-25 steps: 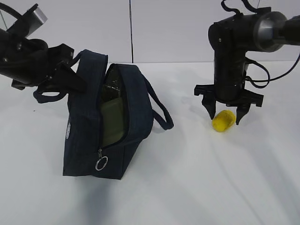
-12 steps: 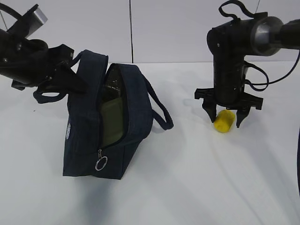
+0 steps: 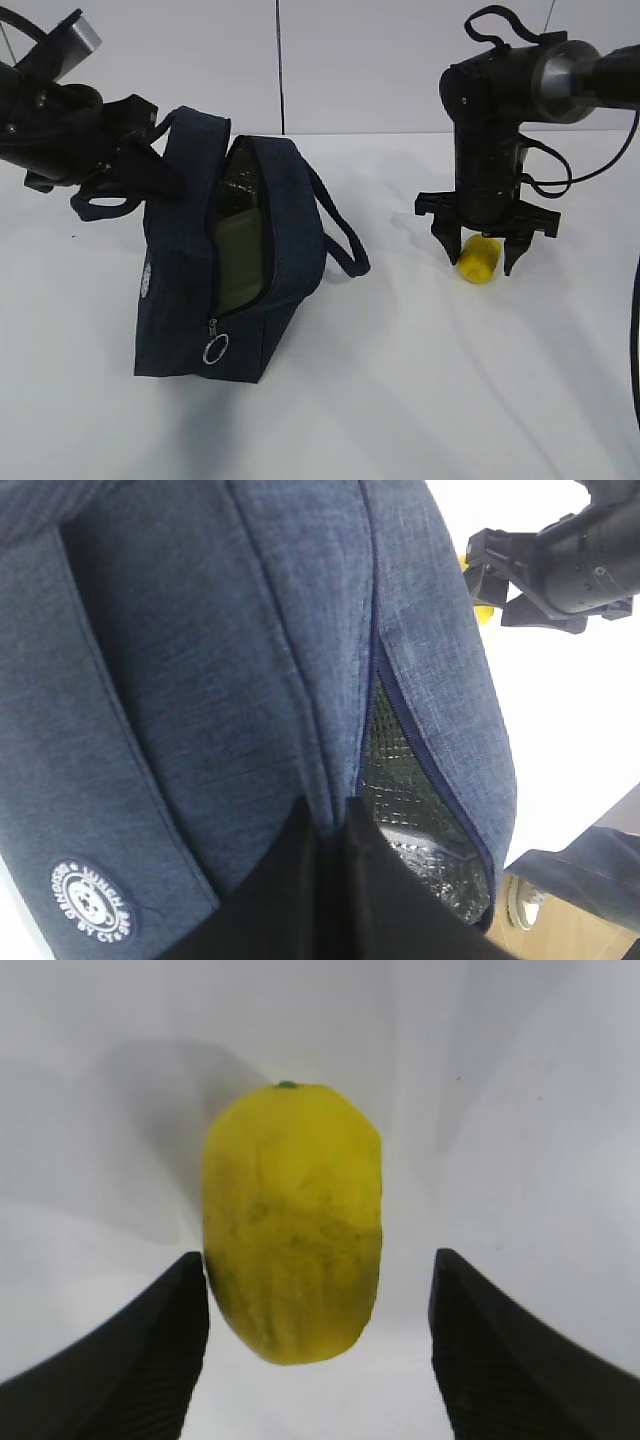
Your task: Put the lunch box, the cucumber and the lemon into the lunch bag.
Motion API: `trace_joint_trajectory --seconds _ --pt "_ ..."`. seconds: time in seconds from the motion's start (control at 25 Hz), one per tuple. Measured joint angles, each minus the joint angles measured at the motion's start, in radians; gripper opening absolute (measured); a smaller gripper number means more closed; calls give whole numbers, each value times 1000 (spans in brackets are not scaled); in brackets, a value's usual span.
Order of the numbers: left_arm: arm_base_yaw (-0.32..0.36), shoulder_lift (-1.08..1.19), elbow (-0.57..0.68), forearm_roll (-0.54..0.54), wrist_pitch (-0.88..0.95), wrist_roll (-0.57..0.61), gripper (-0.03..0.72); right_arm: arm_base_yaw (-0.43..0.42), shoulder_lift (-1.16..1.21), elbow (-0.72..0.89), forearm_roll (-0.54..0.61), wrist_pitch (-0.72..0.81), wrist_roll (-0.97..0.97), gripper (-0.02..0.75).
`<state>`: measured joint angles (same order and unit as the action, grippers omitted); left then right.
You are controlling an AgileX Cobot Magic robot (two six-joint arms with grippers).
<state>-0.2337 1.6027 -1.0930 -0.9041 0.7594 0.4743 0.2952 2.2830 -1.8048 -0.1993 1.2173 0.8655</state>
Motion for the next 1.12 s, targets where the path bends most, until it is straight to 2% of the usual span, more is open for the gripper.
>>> trace_joint_trajectory --seconds 0.32,0.68,1.12 --pt "0 0 0 0 0 0 -1 0 0 0 0 0 0 507" --pt "0 0 0 0 0 0 -1 0 0 0 0 0 0 368" --pt "0 0 0 0 0 0 -1 0 0 -2 -4 0 0 353"
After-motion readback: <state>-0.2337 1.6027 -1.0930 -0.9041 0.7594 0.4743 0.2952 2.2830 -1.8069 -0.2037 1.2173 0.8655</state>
